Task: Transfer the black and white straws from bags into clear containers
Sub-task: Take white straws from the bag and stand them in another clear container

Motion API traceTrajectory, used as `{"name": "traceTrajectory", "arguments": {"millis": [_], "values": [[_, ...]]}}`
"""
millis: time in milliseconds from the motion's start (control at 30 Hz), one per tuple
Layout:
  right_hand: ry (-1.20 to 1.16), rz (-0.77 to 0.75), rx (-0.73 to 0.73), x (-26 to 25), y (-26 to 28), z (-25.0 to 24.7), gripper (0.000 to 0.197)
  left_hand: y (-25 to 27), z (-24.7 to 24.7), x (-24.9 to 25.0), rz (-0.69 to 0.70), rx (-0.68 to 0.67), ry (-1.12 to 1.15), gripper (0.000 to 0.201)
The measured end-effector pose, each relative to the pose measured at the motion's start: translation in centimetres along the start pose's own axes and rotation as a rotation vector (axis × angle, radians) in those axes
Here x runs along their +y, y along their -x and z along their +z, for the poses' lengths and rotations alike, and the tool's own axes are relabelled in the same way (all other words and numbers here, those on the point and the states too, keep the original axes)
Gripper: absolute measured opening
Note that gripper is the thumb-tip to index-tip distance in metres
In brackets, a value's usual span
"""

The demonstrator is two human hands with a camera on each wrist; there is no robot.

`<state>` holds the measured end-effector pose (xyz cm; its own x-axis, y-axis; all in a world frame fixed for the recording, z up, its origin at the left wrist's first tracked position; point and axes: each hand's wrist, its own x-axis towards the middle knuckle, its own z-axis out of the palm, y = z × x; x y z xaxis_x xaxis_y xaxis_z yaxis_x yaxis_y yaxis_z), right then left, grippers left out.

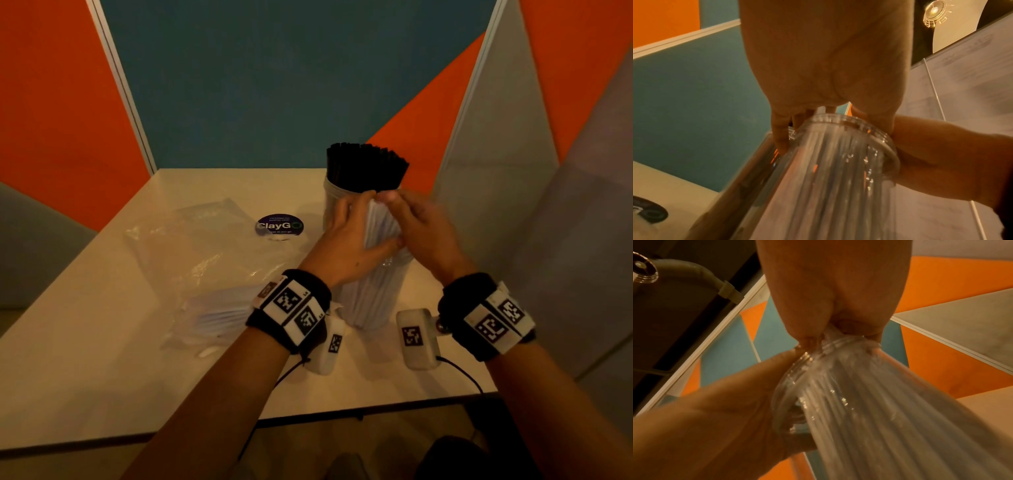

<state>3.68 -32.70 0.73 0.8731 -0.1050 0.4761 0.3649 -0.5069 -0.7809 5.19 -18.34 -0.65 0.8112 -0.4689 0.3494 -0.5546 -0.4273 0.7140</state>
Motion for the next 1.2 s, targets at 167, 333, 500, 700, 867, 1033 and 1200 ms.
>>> {"name": "traceTrajectory", "arguments": {"millis": [167, 333, 500, 700, 867, 1033, 1200], "values": [[-0.051, 0.016, -0.014, -0.3, -0.1, -0.2, 0.024, -0.7, 0.6, -0.2, -0.023, -0.031, 0.067, 0.08], [-0.07, 0.035, -0.052, -0.3, 0.1, -0.7, 0.033, 0.0, -0.2, -0.4, 0.001, -0.04, 0.101, 0.09], [0.017, 0.086, -0.178, -0.5, 0.1, -1.0, 0.044, 2.3, -3.4, -0.8, 0.012, -0.015, 0.039, 0.09], [0.143, -0.169, 0.123, -3.4, 1.7, -0.5, 0.045, 7.9, -9.8, -3.5, -0.122, -0.246, -0.344, 0.089], [0.164, -0.356, -0.242, -9.4, 5.6, 3.8, 0.031, 11.3, -13.4, -6.5, -0.355, -0.295, -0.552, 0.055], [0.53, -0.295, -0.863, -10.3, 7.2, 11.3, 0.037, 13.3, -13.8, -7.4, -0.369, -0.16, -0.491, 0.027], [0.716, -0.305, -1.001, -8.2, 7.6, 18.0, 0.032, 14.1, -13.4, -7.1, -0.314, 0.038, -0.341, 0.013]]}}
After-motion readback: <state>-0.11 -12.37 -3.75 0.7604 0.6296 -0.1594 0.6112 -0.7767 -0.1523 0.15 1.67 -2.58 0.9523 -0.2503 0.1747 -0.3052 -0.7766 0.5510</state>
